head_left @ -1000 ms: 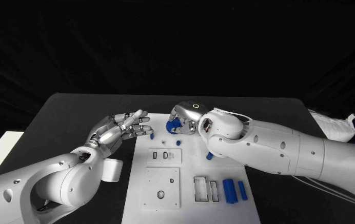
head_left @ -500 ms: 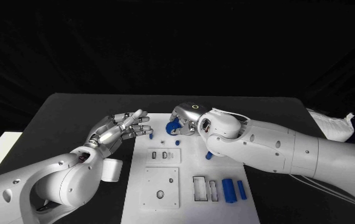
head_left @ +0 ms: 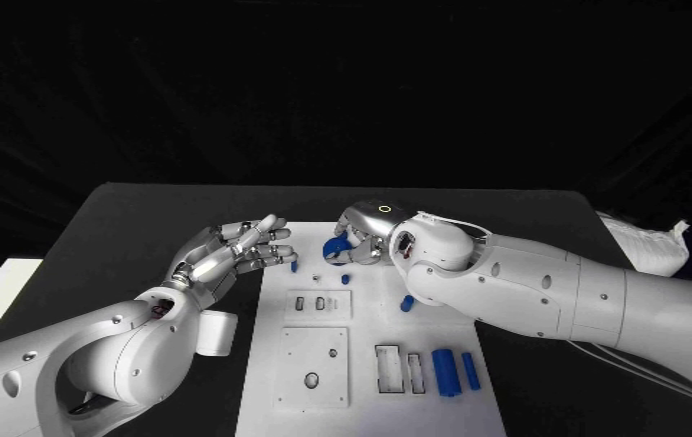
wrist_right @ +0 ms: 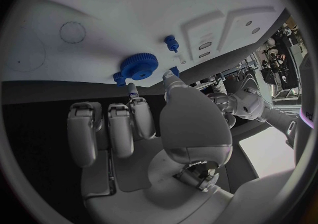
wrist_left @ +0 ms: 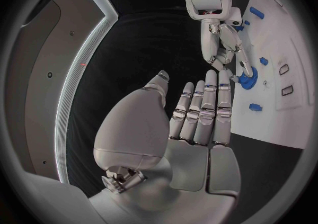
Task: Assemble the parts on the task board
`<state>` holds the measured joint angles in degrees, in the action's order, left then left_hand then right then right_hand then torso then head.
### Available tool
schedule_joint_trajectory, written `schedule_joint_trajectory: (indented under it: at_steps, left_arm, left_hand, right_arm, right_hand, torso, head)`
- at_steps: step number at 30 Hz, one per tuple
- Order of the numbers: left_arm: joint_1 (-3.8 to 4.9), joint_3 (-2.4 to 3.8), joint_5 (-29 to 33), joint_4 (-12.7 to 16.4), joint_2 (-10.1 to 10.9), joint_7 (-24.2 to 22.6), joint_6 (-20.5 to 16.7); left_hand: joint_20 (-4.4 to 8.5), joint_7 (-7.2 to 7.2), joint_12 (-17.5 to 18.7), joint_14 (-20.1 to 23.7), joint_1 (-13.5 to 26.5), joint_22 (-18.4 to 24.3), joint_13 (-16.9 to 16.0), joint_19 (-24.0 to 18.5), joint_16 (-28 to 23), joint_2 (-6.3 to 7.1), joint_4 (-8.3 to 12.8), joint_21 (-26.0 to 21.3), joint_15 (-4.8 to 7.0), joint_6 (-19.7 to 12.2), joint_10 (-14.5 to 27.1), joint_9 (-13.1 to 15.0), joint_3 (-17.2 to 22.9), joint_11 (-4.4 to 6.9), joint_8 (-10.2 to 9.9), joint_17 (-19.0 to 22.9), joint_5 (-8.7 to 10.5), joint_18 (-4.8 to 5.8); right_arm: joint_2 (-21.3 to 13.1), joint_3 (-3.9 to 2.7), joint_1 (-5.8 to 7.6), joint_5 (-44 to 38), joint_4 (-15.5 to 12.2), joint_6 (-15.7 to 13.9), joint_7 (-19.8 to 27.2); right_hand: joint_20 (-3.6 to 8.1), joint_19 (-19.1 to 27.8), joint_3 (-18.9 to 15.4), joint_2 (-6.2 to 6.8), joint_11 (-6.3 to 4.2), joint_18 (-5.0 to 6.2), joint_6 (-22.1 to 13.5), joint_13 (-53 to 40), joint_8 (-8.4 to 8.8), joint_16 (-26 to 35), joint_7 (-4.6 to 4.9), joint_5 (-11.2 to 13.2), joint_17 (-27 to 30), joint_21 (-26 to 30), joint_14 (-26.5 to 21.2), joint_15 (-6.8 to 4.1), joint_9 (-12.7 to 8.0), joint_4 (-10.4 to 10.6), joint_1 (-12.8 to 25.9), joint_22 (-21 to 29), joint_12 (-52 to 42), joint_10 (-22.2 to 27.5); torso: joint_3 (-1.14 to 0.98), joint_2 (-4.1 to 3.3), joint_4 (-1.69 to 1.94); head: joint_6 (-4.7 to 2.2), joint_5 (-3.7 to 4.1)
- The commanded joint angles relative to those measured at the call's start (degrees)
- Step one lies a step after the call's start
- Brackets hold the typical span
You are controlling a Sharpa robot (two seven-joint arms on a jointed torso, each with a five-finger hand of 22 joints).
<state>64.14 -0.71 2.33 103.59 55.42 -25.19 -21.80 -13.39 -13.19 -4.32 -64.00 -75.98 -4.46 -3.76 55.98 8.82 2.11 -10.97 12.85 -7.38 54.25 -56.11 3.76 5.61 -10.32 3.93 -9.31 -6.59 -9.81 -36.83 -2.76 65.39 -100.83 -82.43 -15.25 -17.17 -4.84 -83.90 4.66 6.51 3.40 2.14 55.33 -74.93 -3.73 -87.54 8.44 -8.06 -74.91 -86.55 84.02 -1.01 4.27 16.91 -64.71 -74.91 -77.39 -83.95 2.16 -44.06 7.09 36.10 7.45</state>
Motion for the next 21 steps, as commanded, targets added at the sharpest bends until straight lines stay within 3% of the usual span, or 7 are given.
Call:
schedule_joint_trajectory:
  at_steps: [1, 5, 8, 13, 18, 21]
  left_arm:
    - [0.07, 0.04, 0.0, 0.0, 0.0, -0.2, 1.2]
    - [0.07, 0.04, 0.0, 0.0, 0.0, -0.2, 1.2]
    - [0.07, 0.04, 0.0, -0.3, 0.0, -0.2, 1.3]
    - [0.05, 0.03, 0.0, -0.9, -0.2, -0.2, 1.4]
    - [0.02, 0.01, 0.0, -1.7, -0.6, -0.2, 1.7]
    - [-0.04, 0.0, 0.0, -2.1, -0.8, -0.2, 1.9]
  left_hand:
    - [-0.26, -0.4, 0.1, 0.4, 0.1, 0.1, 0.0, 0.0, -0.2, -0.58, 0.3, -0.2, -0.12, -0.1, 0.0, -0.1, 0.1, -0.3, -0.3, -0.1, 0.31, -0.67]
    - [-0.26, -0.4, 0.1, 0.4, 0.1, 0.1, 0.0, 0.0, -0.2, -0.58, 0.3, -0.2, -0.12, -0.1, 0.0, -0.1, 0.1, -0.3, -0.3, -0.1, 0.31, -0.67]
    - [-0.27, -0.41, 0.2, 0.5, 0.1, 0.1, 0.0, 0.0, -0.2, -0.59, 0.4, -0.3, -0.13, -0.1, 0.0, -0.1, 0.1, -0.32, -0.3, -0.1, 0.31, -0.67]
    - [-0.27, -0.41, 0.2, 0.5, 0.1, 0.1, 0.0, 0.0, -0.2, -0.6, 0.4, -0.3, -0.13, -0.1, 0.0, -0.1, 0.1, -0.32, -0.3, -0.1, 0.31, -0.67]
    - [-0.27, -0.41, 0.2, 0.5, 0.1, 0.1, 0.0, 0.0, -0.2, -0.6, 0.4, -0.3, -0.13, -0.1, 0.0, -0.1, 0.1, -0.32, -0.3, -0.1, 0.31, -0.67]
    - [-0.27, -0.41, 0.2, 0.5, 0.1, 0.1, 0.0, 0.0, -0.2, -0.6, 0.4, -0.3, -0.13, -0.1, 0.0, -0.1, 0.1, -0.32, -0.3, -0.1, 0.31, -0.67]
  right_arm:
    - [-1.2, -0.02, -0.36, 2.1, -0.9, -8.0, 3.0]
    - [-3.8, -0.22, -0.55, 8.0, -2.3, -14.4, 9.5]
    - [-7.3, -0.5, -0.58, 16.0, -3.6, -15.3, 15.9]
    - [-13.4, -0.7, -0.52, 28.0, -4.7, -11.1, 22.2]
    - [-18.9, -0.76, -0.61, 33.1, -3.4, -5.9, 25.6]
    - [-21.2, -0.76, -0.77, 34.1, -2.6, -4.5, 26.3]
  right_hand:
    - [-0.28, -2.9, -0.2, -0.89, -0.01, -0.54, 0.7, -6.3, -0.17, -0.4, -0.1, -1.3, -9.5, -0.3, 4.9, 0.15, 0.1, -0.2, -0.1, -7.7, -0.6, -0.5]
    - [-0.21, -2.8, 0.3, -1.72, -0.04, -0.53, 0.6, -6.1, 0.01, -0.3, -0.11, -2.8, -9.3, -0.3, 4.8, 0.08, 0.0, -0.8, -2.3, -7.6, -0.2, -0.3]
    - [-0.2, -2.6, 1.0, -1.84, -0.02, -0.45, 0.5, -5.6, 0.07, -0.1, -0.04, -3.9, -8.6, -0.1, 4.7, 0.09, -0.1, -2.6, -5.8, -7.3, 0.6, 0.1]
    - [-0.22, -2.3, 2.0, -0.77, 0.04, -0.31, -0.3, -5.0, 0.17, 0.3, 0.14, -4.2, -8.0, 0.3, 4.5, 0.13, -0.2, -7.2, -12.0, -6.6, 1.6, 0.8]
    - [-0.31, -2.2, 1.9, 0.42, 0.16, -0.3, -0.9, -5.1, 0.14, 0.1, 0.3, -3.1, -8.5, 0.3, 4.6, 0.23, -0.3, -10.2, -15.1, -6.5, 1.5, 0.7]
    - [-0.35, -2.2, 1.7, 0.64, 0.21, -0.31, -1.2, -5.2, 0.16, 0.0, 0.36, -3.0, -8.7, 0.3, 4.7, 0.28, -0.3, -10.9, -15.7, -6.6, 1.3, 0.7]
  torso:
    - [-0.09, 0.0, -0.06]
    - [-0.1, 0.01, -0.19]
    - [-0.08, 0.23, -0.27]
    - [-0.31, 0.59, -1.02]
    - [-0.84, 0.8, -1.91]
    - [-1.16, 0.86, -2.18]
  head:
    - [-0.14, 0.1]
    - [-0.25, 0.19]
    - [-0.33, 0.58]
    - [-0.65, 0.57]
    - [-1.07, 0.46]
    - [-1.16, 0.48]
